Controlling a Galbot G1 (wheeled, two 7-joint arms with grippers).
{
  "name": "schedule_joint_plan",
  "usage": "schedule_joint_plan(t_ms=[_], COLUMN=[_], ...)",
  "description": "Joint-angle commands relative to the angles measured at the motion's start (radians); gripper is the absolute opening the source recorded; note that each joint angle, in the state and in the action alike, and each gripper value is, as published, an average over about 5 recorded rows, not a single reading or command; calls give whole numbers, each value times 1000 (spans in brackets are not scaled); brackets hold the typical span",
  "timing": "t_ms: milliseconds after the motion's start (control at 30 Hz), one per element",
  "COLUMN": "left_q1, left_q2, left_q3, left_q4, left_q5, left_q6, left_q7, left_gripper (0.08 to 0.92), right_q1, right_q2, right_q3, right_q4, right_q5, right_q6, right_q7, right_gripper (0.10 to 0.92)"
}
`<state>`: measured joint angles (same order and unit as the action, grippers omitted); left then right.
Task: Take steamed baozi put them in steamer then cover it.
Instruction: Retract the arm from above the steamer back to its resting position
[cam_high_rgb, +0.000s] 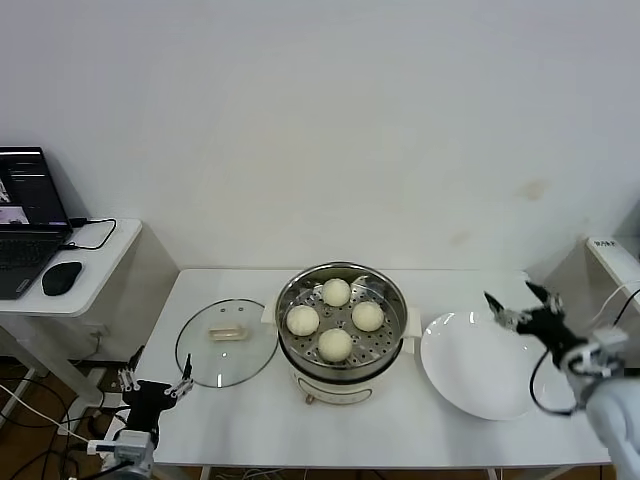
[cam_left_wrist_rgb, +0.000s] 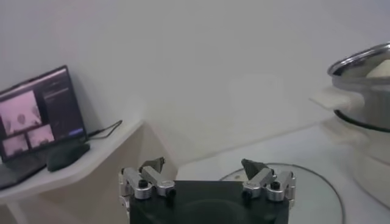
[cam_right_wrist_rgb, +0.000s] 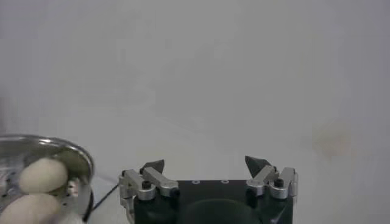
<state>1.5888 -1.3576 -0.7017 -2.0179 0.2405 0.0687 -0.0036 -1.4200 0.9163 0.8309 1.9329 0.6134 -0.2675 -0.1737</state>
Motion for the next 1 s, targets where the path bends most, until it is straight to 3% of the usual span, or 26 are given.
schedule_joint_plan(t_ms=[33,167,267,400,533,633,1000], left_q1=[-23,-42,-61,-89,-151,-186,-296], left_q2=[53,80,94,116,107,105,116], left_q3=[68,119,158,192,189,182,239], left_q4=[106,151,176,192,274,324,420], left_q5=[743,903,978,954,879,890,945], left_q6=[-111,-79,-30,2,-78,-116,-58], left_q7=[-159,-272,-299,-224,-250,-218,-84], left_gripper=[823,823,823,823,823,823,823], right_q1=[-201,-204,-206,-204,-208,-215,-217], right_q2=[208,208,213,221,237,248,302], right_q3=[163,168,167,164,163,163,163], right_q4=[46,40,37,35,42,51,53], right_q5=[-12,-16,-23,-29,-37,-46,-75], right_q6=[77,75,75,75,72,72,82], right_q7=[60,60,58,56,53,49,42], right_gripper=[823,823,823,823,823,823,823])
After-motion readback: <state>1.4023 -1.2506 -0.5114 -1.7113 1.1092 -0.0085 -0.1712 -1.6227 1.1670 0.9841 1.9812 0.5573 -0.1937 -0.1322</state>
